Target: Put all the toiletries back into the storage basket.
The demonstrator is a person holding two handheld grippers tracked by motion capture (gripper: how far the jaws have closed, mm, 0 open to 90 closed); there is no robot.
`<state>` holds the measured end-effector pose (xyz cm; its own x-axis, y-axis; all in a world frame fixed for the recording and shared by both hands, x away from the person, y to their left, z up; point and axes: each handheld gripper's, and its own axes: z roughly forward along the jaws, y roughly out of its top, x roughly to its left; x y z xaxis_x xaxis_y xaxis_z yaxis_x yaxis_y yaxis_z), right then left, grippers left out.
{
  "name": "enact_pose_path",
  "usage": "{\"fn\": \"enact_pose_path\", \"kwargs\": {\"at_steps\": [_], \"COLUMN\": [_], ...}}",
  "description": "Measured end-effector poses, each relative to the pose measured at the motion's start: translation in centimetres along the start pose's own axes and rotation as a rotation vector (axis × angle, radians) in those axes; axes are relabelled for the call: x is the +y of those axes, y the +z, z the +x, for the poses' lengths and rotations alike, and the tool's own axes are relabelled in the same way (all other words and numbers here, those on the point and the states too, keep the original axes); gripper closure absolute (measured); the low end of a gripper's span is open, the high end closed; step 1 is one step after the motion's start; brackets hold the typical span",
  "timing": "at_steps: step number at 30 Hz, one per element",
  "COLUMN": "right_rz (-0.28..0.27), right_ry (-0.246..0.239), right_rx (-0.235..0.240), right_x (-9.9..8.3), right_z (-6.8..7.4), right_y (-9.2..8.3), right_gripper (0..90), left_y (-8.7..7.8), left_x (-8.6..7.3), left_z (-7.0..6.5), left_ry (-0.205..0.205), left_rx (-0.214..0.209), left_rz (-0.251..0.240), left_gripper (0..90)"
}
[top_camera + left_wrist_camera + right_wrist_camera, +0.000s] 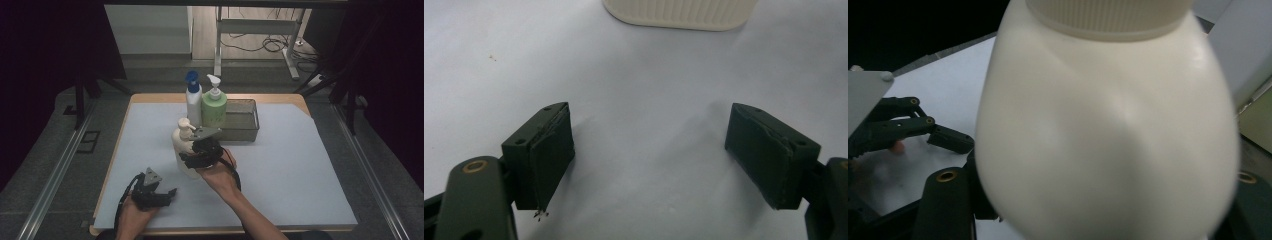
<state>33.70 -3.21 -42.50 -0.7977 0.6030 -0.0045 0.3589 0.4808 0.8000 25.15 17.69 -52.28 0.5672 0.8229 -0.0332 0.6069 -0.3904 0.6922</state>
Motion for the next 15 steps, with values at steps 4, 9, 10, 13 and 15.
{"fn": "enact_pose_path", "kwargs": {"at_steps": [4,9,10,13,15], "right_rz": [0.002,0.003,0.004,0.008,0.003], "right_ry": [0.004,-0.004,-0.007,-0.016,-0.018], "right_rx": [-0.001,0.009,0.009,0.01,0.008], "right_x": [0.11,0.05,0.07,0.14,0.22], "right_z": [0.02,-0.08,-0.08,-0.18,-0.32], "right_y": [0.1,-0.03,-0.08,-0.41,-0.85], "right_gripper": [35.6,36.4,36.4,36.5,36.6], "left_y": [0.0,0.0,0.0,0.0,-0.01], "left_x": [0.0,0.01,0.01,0.01,0.01], "left_z": [0.01,0.01,0.01,0.01,0.01], "left_ry": [0.0,-0.001,0.0,-0.001,-0.001], "left_rx": [0.0,0.0,0.0,-0.001,0.0], "left_rz": [0.0,0.001,0.001,0.001,0.001], "left_gripper": [19.2,19.2,19.2,19.2,19.2]}}
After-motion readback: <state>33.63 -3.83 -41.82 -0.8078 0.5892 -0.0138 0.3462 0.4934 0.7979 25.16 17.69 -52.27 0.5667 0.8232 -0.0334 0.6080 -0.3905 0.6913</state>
